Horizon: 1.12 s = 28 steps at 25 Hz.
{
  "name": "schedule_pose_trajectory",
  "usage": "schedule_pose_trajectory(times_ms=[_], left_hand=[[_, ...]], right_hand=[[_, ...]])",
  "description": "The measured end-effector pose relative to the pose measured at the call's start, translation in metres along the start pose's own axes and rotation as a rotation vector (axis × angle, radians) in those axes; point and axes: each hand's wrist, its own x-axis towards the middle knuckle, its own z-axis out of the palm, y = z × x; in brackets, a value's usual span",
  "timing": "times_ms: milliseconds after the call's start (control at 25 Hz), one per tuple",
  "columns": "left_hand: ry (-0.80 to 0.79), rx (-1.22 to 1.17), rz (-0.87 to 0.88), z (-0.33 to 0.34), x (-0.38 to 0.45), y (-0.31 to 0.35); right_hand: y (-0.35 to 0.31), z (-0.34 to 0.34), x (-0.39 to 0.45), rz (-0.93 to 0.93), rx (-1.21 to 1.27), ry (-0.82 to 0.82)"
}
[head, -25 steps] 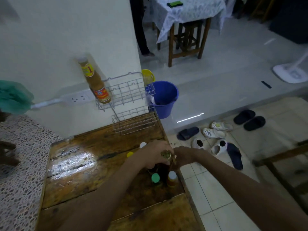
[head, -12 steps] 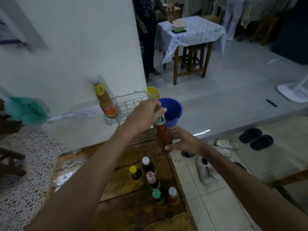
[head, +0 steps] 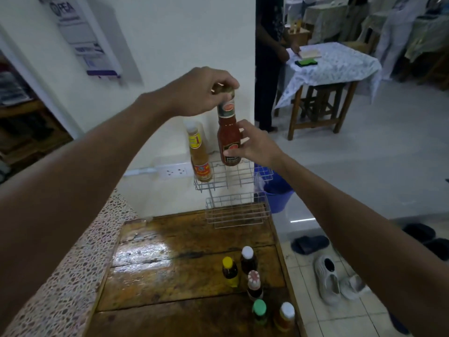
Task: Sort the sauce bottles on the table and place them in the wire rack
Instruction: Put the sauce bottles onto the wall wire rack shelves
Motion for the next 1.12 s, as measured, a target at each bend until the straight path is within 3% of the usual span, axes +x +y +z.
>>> schedule_pose_trajectory(times_ms=[240, 480, 720, 1120], left_hand=[[-0.038, 0.084, -0.221, 0.040, 0.016, -0.043], [-0.043, 0.058, -0.259, 0.079, 0.030, -0.063], [-0.053, 0.178, -0.212, 0.101, 0.034, -0.083], [0.073, 0.363, -0.108, 0.118, 0.008, -0.093]], right_hand=[[0.031, 0.068, 0.024, 0.038, -0.243, 0.255], [0.060, 0.086, 0.044, 0.141, -0.171, 0.200], [0.086, 0.099, 0.053, 0.150, -0.177, 0.110], [0.094, 0.115, 0.045, 0.122, -0.194, 0.177]])
